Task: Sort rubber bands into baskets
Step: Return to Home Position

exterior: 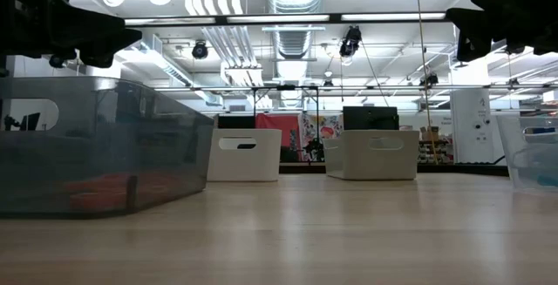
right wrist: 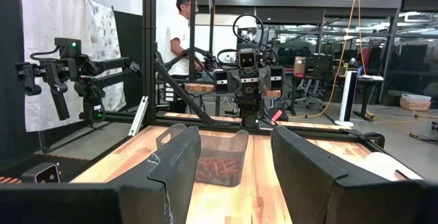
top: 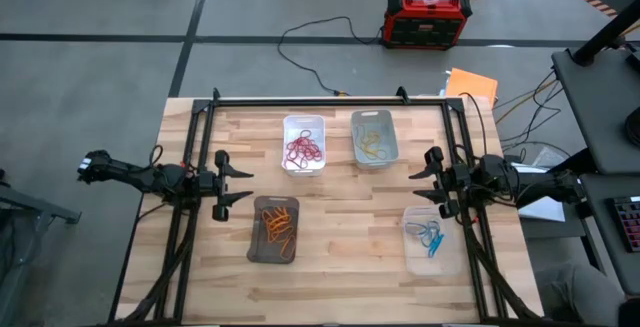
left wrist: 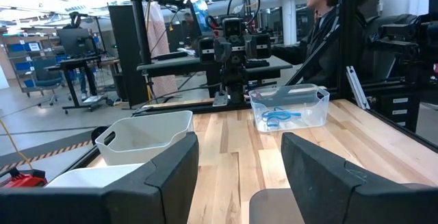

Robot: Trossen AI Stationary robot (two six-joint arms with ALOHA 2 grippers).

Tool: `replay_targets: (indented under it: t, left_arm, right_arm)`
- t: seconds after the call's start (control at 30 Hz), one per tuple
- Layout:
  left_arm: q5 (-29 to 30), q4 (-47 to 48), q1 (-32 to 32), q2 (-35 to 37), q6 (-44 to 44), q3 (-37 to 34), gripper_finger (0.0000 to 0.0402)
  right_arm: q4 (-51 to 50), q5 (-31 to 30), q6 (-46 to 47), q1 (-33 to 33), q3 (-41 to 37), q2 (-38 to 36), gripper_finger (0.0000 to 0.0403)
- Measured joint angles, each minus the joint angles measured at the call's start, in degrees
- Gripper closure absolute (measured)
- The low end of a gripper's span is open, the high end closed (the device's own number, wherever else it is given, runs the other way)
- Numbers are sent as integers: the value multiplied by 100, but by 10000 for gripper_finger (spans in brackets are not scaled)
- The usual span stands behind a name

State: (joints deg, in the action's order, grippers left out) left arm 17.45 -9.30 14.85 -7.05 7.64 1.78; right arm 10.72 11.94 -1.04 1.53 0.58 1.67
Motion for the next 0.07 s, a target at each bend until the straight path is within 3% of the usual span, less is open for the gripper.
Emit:
replay_targets:
  t: [0.07]
  left_arm:
    - [0,-1,-2,0,0,1,208]
  right_arm:
    - [0,0,-2,0,0,-2,227]
